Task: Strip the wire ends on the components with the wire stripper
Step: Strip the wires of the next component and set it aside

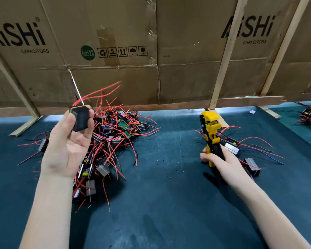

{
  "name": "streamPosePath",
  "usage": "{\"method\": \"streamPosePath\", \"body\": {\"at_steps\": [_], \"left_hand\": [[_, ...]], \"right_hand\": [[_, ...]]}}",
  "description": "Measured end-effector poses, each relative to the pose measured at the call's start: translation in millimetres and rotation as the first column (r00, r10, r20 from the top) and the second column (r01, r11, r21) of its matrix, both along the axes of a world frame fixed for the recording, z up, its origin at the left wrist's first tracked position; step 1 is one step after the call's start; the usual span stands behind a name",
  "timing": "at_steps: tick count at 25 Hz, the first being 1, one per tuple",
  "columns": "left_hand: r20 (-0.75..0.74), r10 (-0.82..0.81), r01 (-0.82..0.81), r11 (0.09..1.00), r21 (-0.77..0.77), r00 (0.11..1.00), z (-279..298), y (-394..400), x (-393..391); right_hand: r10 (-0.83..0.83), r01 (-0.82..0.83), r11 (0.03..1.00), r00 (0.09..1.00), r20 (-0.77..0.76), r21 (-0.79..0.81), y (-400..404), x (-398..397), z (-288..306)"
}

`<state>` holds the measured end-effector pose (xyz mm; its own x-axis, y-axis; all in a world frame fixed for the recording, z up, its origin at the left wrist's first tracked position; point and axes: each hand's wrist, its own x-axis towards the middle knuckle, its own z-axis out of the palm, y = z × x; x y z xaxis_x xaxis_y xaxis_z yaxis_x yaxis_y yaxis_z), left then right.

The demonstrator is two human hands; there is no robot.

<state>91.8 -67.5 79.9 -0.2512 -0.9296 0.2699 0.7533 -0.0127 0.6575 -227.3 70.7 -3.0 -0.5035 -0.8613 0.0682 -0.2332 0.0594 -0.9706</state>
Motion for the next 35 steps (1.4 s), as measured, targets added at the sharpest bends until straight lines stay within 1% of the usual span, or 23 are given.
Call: {"method": "streamPosePath", "body": {"at_steps": [1, 2, 3, 4, 6, 7, 9, 11, 12, 14, 16, 18, 20, 22, 24, 25, 26, 28, 29, 31, 33, 34, 35], "left_hand": [[-0.003, -0.058, 0.057, 0.995, -0.080, 0.998, -1, 3, -3], [0.086, -0.115, 0.129, 0.975, -0.183, 0.990, -1, 7, -8], [0.243, -0.116, 0.182, 0.946, -0.267, 0.963, -5, 10, -16], [0.424, -0.087, 0.242, 0.914, -0.326, 0.901, -9, 14, -27], [0.740, 0.025, 0.361, 0.862, -0.357, 0.672, -23, 20, -49], [0.833, 0.084, 0.413, 0.838, -0.355, 0.546, -30, 23, -59], [0.918, 0.253, 0.507, 0.773, -0.381, 0.305, -45, 25, -70], [0.921, 0.378, 0.586, 0.726, -0.361, 0.099, -53, 23, -70], [0.919, 0.393, 0.601, 0.727, -0.330, 0.029, -54, 21, -67], [0.922, 0.385, 0.597, 0.749, -0.289, -0.036, -55, 15, -60], [0.928, 0.372, 0.570, 0.769, -0.290, -0.029, -53, 12, -56], [0.937, 0.343, 0.520, 0.790, -0.325, 0.063, -49, 11, -56], [0.941, 0.228, 0.450, 0.833, -0.322, 0.251, -43, 11, -56], [0.860, 0.080, 0.354, 0.889, -0.290, 0.504, -39, 11, -55], [0.665, -0.079, 0.289, 0.934, -0.212, 0.742, -38, 10, -56], [0.535, -0.183, 0.303, 0.942, -0.145, 0.825, -38, 11, -57], [0.409, -0.283, 0.343, 0.936, -0.079, 0.868, -36, 12, -57], [0.283, -0.435, 0.450, 0.893, 0.013, 0.855, -33, 13, -56], [0.307, -0.490, 0.500, 0.864, 0.051, 0.816, -33, 12, -56], [0.461, -0.556, 0.558, 0.817, 0.147, 0.692, -37, 13, -61], [0.704, -0.486, 0.527, 0.830, 0.185, 0.518, -45, 18, -73], [0.829, -0.372, 0.511, 0.851, 0.125, 0.417, -49, 21, -77], [0.930, -0.200, 0.518, 0.855, 0.013, 0.309, -54, 23, -80]], "right_hand": [[-0.021, 0.021, 1.000, 1.000, -0.004, -0.014, -1, 1, -1], [-0.045, 0.045, 0.999, 0.999, -0.012, -0.030, -2, 3, -1], [-0.069, 0.068, 0.997, 0.997, -0.033, -0.043, -2, 3, -1], [-0.093, 0.090, 0.995, 0.994, -0.064, -0.051, -1, 3, -1], [-0.135, 0.128, 0.990, 0.985, -0.108, -0.066, 0, 3, -1], [-0.153, 0.145, 0.987, 0.982, -0.115, -0.072, 1, 2, -1], [-0.182, 0.172, 0.981, 0.975, -0.130, -0.084, 1, 1, 1], [-0.192, 0.180, 0.979, 0.971, -0.145, -0.093, 1, 0, 2], [-0.191, 0.178, 0.980, 0.970, -0.153, -0.095, 2, 0, 2], [-0.191, 0.177, 0.980, 0.963, -0.191, -0.091, 3, 1, 3], [-0.203, 0.186, 0.978, 0.950, -0.238, -0.091, 3, 2, 3], [-0.210, 0.192, 0.977, 0.941, -0.265, -0.094, 3, 3, 4], [-0.206, 0.185, 0.978, 0.937, -0.282, -0.100, 4, 4, 5], [-0.210, 0.185, 0.976, 0.933, -0.293, -0.113, 4, 4, 5], [-0.222, 0.194, 0.973, 0.930, -0.293, -0.123, 3, 3, 5], [-0.228, 0.200, 0.972, 0.929, -0.292, -0.125, 3, 2, 4], [-0.234, 0.205, 0.971, 0.928, -0.290, -0.127, 4, 2, 4], [-0.241, 0.213, 0.969, 0.929, -0.282, -0.127, 4, 0, 2], [-0.243, 0.216, 0.969, 0.928, -0.282, -0.125, 4, -1, 2], [-0.243, 0.217, 0.969, 0.924, -0.295, -0.118, 4, -1, 3], [-0.241, 0.215, 0.970, 0.918, -0.316, -0.116, 4, -1, 3], [-0.239, 0.212, 0.970, 0.913, -0.331, -0.117, 4, 0, 3], [-0.238, 0.209, 0.971, 0.906, -0.350, -0.117, 4, 1, 3]]}}
